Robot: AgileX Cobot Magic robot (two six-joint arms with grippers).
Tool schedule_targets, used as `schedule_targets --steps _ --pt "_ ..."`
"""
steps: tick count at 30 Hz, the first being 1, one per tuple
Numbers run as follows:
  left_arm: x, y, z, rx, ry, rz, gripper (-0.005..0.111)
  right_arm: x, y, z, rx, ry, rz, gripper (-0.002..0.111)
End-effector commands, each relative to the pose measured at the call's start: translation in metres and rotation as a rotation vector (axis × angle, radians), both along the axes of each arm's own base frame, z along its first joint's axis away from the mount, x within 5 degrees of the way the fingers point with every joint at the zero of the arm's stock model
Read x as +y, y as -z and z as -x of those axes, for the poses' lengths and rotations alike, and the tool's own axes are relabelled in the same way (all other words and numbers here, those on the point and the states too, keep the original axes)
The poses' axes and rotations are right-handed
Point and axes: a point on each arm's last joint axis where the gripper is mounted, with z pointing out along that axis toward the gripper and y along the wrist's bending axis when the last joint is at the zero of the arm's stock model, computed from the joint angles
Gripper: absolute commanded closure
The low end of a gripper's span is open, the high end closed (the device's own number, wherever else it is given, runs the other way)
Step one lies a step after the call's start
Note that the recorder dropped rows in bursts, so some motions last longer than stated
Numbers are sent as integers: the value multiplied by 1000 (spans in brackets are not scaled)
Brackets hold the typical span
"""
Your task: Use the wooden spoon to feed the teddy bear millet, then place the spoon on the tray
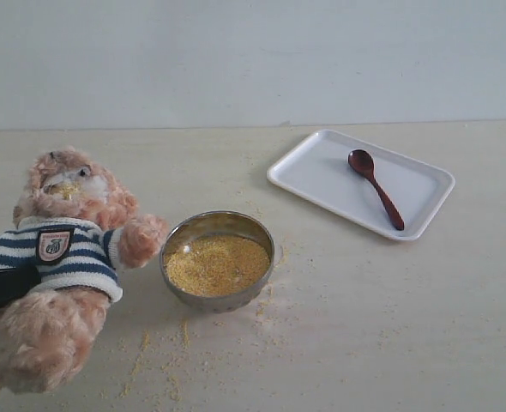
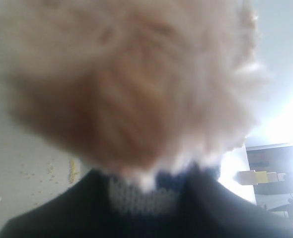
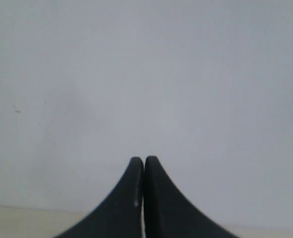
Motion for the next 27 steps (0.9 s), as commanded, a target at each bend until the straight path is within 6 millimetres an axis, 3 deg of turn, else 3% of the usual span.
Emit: schedule_targets --steps 1,9,13,25,27 --pt "0 -4 -2 -36 2 23 102 2 -7 -12 -101 58 217 108" --pt "0 -4 -2 -36 2 23 102 9 34 -43 101 28 221 108" --pt "0 -4 -2 -36 2 23 102 9 48 -44 120 13 95 108" --pt "0 -4 -2 -36 2 23 102 -1 130 -35 200 69 -182 108" --pt "0 -4 -2 -36 2 23 102 -2 130 -33 192 72 -203 108"
